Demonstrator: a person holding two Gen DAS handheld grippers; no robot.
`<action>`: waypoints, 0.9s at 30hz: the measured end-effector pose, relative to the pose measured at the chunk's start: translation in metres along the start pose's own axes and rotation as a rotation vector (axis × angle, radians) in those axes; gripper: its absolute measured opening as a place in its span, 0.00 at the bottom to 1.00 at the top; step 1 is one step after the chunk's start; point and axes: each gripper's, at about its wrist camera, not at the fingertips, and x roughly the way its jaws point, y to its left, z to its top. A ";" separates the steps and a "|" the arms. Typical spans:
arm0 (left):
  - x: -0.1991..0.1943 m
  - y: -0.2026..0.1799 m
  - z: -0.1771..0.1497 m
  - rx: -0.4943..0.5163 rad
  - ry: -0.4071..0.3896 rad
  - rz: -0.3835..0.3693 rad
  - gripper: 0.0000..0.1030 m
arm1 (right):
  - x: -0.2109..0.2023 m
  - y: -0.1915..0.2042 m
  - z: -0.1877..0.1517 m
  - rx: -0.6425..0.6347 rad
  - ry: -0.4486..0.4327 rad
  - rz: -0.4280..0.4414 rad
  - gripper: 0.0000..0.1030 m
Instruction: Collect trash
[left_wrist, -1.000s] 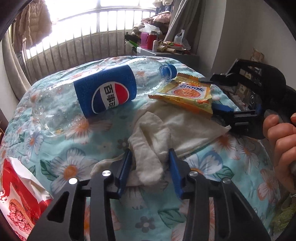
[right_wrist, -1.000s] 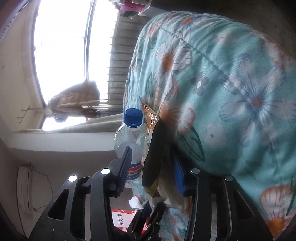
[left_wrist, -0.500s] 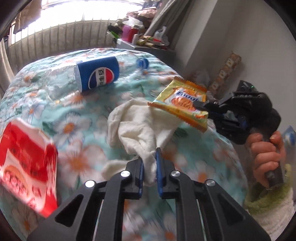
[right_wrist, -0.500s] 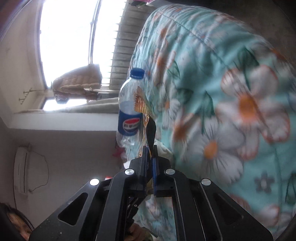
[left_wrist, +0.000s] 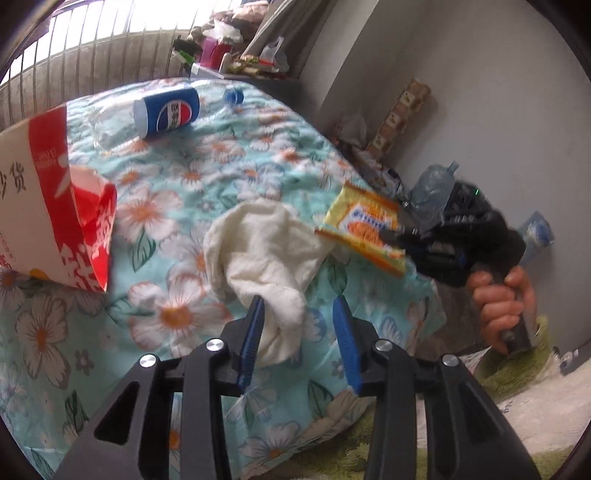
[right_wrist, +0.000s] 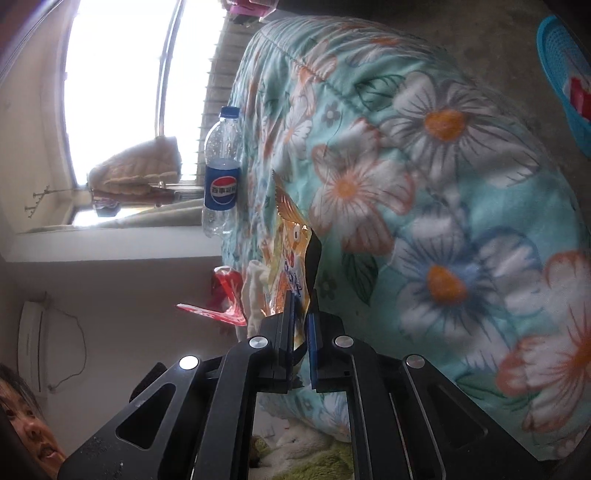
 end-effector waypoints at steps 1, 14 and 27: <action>-0.004 0.000 0.003 0.005 -0.034 -0.002 0.37 | -0.001 -0.002 0.000 0.003 -0.006 0.001 0.08; 0.056 0.003 0.042 0.179 -0.091 0.311 0.38 | -0.023 -0.023 -0.012 0.010 -0.050 -0.041 0.10; 0.082 0.024 0.037 0.128 0.021 0.351 0.44 | -0.020 -0.024 -0.010 -0.006 -0.061 -0.071 0.10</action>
